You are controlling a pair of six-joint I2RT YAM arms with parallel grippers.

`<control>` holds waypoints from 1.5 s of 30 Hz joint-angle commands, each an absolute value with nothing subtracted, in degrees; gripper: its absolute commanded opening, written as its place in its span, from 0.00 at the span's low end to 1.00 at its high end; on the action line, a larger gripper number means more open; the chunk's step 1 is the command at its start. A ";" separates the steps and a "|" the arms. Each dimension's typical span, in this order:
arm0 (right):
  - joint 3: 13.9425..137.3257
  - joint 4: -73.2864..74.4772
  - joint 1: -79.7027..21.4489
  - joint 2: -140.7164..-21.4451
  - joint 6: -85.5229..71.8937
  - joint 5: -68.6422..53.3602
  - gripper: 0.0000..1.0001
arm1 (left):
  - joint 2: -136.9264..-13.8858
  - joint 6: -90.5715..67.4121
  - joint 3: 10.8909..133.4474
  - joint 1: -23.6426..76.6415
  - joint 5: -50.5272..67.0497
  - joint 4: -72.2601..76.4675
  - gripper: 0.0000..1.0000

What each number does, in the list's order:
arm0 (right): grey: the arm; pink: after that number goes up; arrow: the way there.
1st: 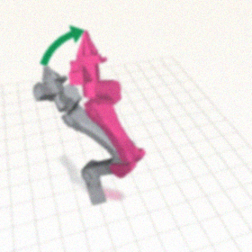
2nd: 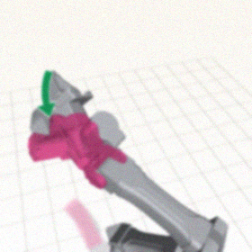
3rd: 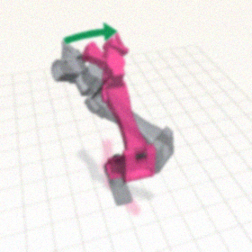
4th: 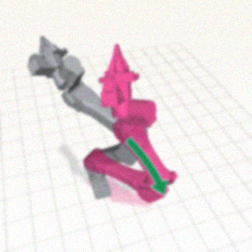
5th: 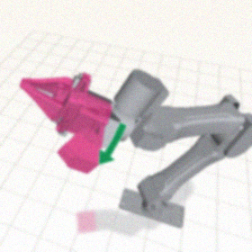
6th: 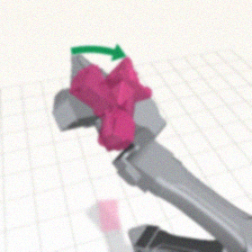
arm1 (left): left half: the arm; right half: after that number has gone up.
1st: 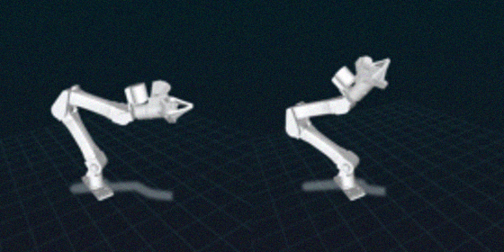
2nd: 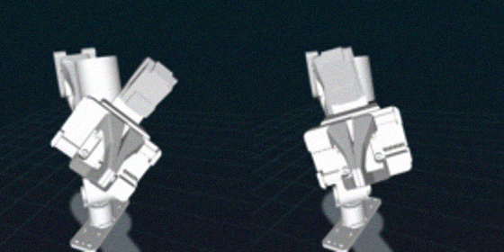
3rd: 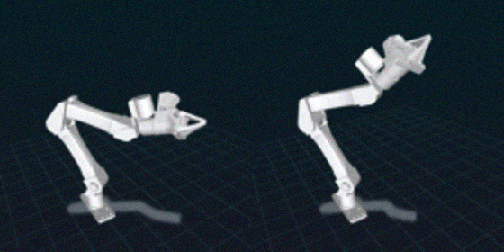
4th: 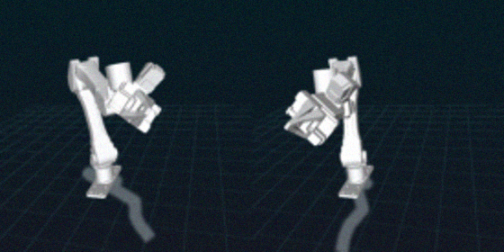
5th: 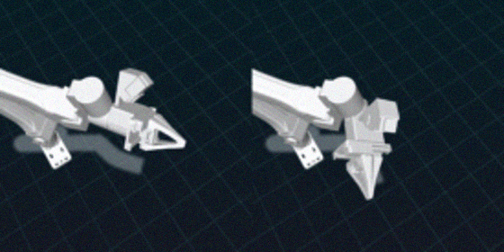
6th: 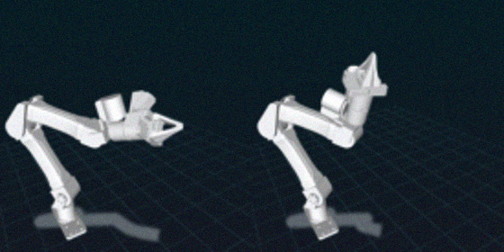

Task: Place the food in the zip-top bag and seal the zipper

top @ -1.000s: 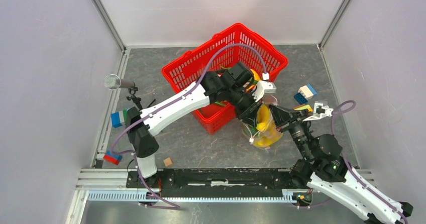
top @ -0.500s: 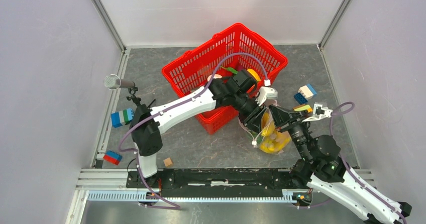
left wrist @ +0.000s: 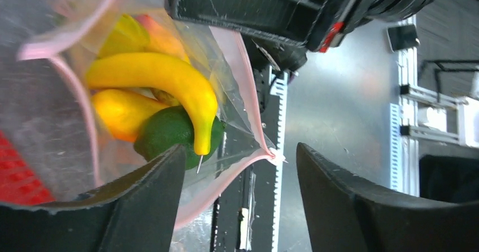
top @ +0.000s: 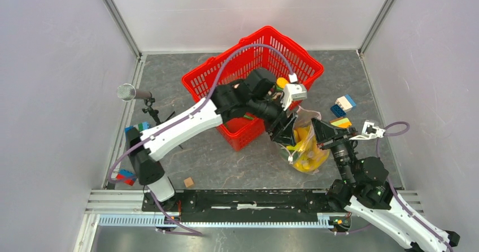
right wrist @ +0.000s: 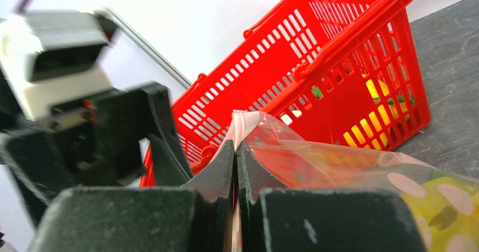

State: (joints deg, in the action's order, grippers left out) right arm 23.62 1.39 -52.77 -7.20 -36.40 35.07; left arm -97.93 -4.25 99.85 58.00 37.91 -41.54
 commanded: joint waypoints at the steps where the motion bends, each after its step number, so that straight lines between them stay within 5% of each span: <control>1: 25.50 2.23 -53.01 -7.65 -36.11 36.25 0.06 | -89.30 -3.62 99.95 57.60 26.21 -34.42 0.82; 6: 25.68 2.68 -53.00 -6.84 -35.62 36.64 0.06 | -80.54 -5.76 89.14 53.43 5.83 -24.02 1.00; 12: 25.34 2.62 -53.00 -6.43 -35.70 36.62 0.06 | -78.15 -14.94 80.75 39.43 1.78 -18.17 1.00; 19: 25.40 1.93 -52.98 -7.51 -35.70 35.85 0.06 | -89.76 -13.02 83.75 33.82 -2.43 -24.40 1.00; 34: 25.40 1.07 -53.00 -8.69 -35.74 35.96 0.06 | -111.24 1.67 85.52 34.57 -8.68 -6.84 0.98; 45: 26.15 2.07 -52.95 -8.90 -35.33 36.81 0.06 | -120.57 13.90 93.16 37.09 -13.07 -12.89 0.93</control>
State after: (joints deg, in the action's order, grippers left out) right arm 23.66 2.66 -52.77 -8.84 -36.14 35.22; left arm -118.48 8.23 88.25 37.12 -11.25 -11.05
